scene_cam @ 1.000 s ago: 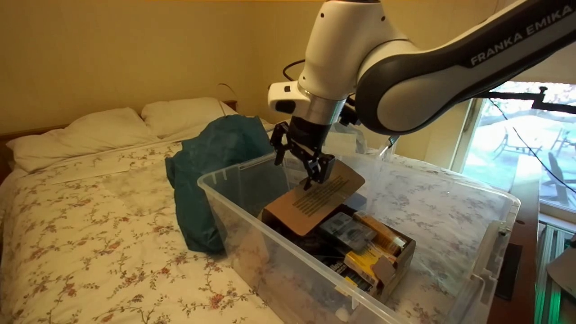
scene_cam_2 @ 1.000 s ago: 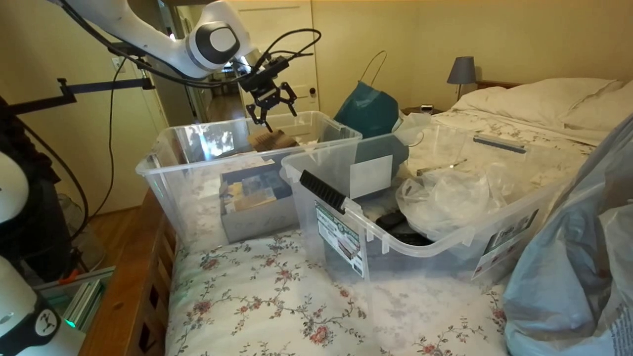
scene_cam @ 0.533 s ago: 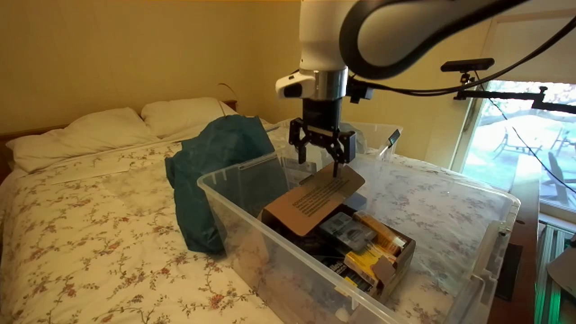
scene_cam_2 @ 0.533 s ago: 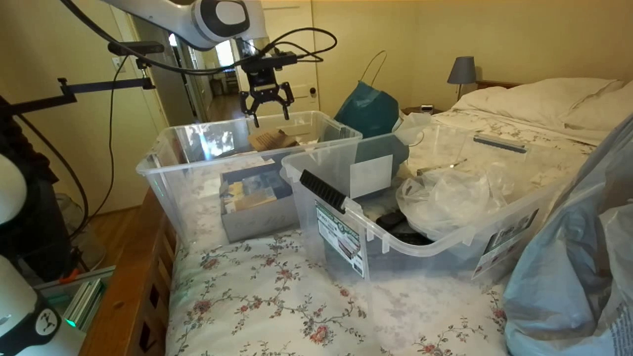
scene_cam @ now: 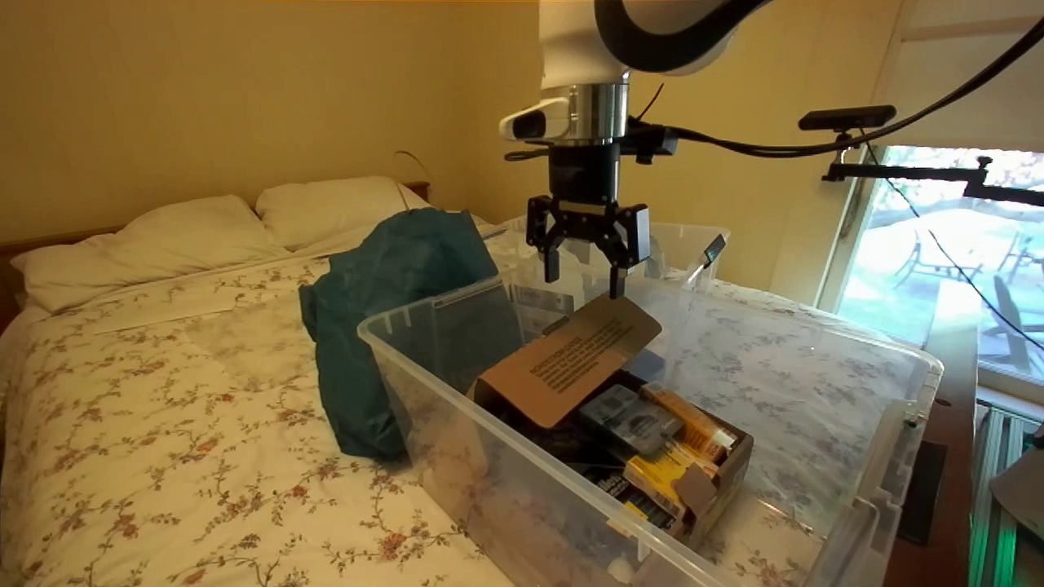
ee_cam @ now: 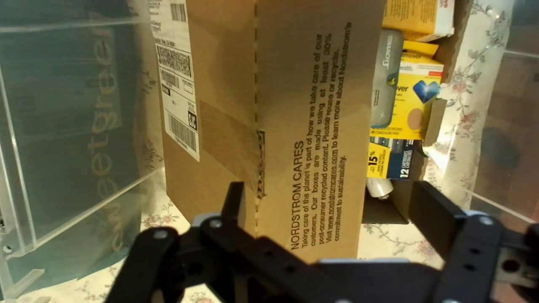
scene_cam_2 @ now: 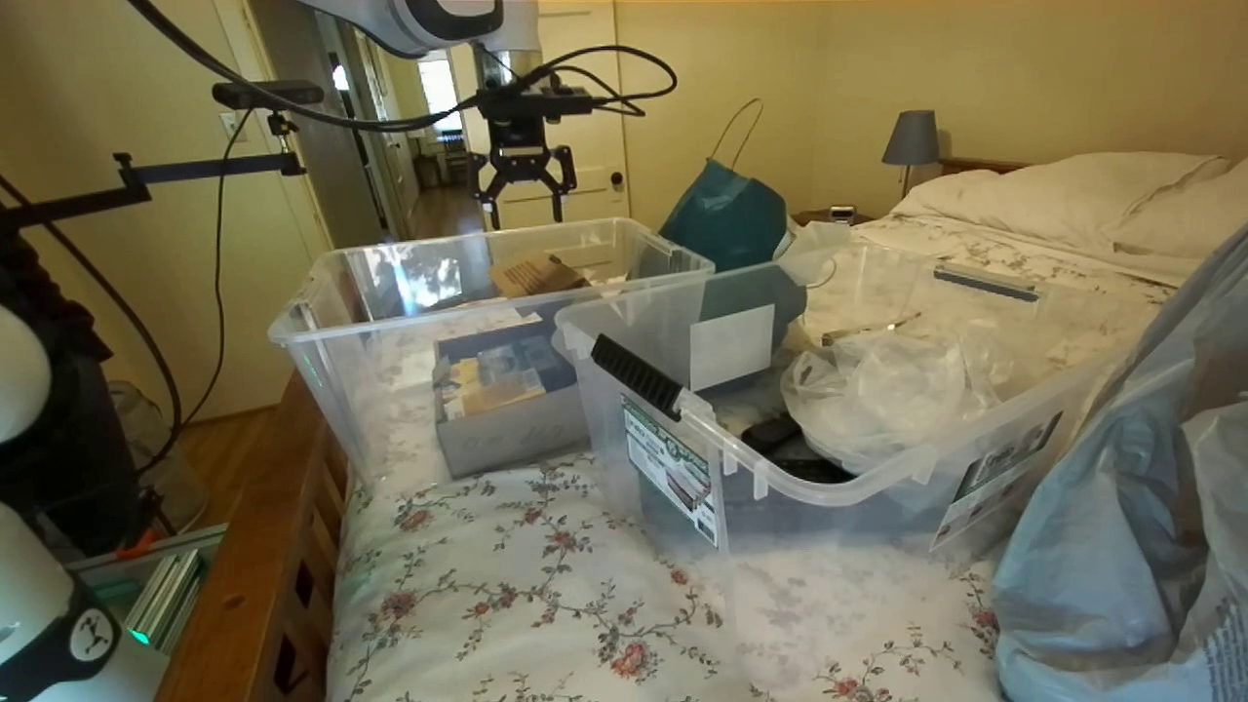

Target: Close the brown box.

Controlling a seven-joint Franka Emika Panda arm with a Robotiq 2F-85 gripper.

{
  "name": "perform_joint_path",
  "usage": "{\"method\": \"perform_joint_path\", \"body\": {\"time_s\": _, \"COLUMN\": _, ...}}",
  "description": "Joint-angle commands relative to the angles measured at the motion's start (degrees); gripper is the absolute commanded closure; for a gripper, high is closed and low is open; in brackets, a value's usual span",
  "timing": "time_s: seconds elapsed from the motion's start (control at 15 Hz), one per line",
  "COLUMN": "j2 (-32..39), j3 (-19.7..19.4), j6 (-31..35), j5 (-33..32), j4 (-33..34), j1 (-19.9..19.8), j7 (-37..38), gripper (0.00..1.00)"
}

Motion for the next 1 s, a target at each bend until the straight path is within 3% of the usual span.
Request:
{"method": "perform_joint_path", "body": {"time_s": 0.0, "j2": -3.0, "j3": -1.5, "j6": -1.4, "j5": 3.6, "j4": 1.1, "j1": -0.9, "j7": -2.1, "gripper": 0.00}}
{"method": "perform_joint_path", "body": {"time_s": 0.4, "j2": -5.8, "j3": 0.4, "j6": -2.1, "j5": 7.8, "j4": 2.3, "j1": -4.4, "j7": -3.2, "gripper": 0.00}}
{"method": "perform_joint_path", "body": {"time_s": 0.47, "j2": -6.2, "j3": 0.7, "j6": -2.0, "j5": 8.0, "j4": 2.4, "j1": -4.6, "j7": -3.3, "gripper": 0.06}}
{"method": "perform_joint_path", "body": {"time_s": 0.53, "j2": -6.6, "j3": 1.0, "j6": -1.9, "j5": 8.3, "j4": 2.6, "j1": -4.7, "j7": -3.2, "gripper": 0.19}}
{"method": "perform_joint_path", "body": {"time_s": 0.73, "j2": -8.5, "j3": 2.5, "j6": -1.8, "j5": 8.1, "j4": 3.7, "j1": -5.7, "j7": -4.5, "gripper": 0.32}}
{"method": "perform_joint_path", "body": {"time_s": 0.8, "j2": -9.3, "j3": 3.0, "j6": -1.8, "j5": 8.1, "j4": 4.2, "j1": -6.3, "j7": -5.3, "gripper": 0.25}}
{"method": "perform_joint_path", "body": {"time_s": 0.93, "j2": -10.5, "j3": 3.9, "j6": -1.8, "j5": 8.2, "j4": 5.8, "j1": -7.4, "j7": -6.6, "gripper": 0.22}}
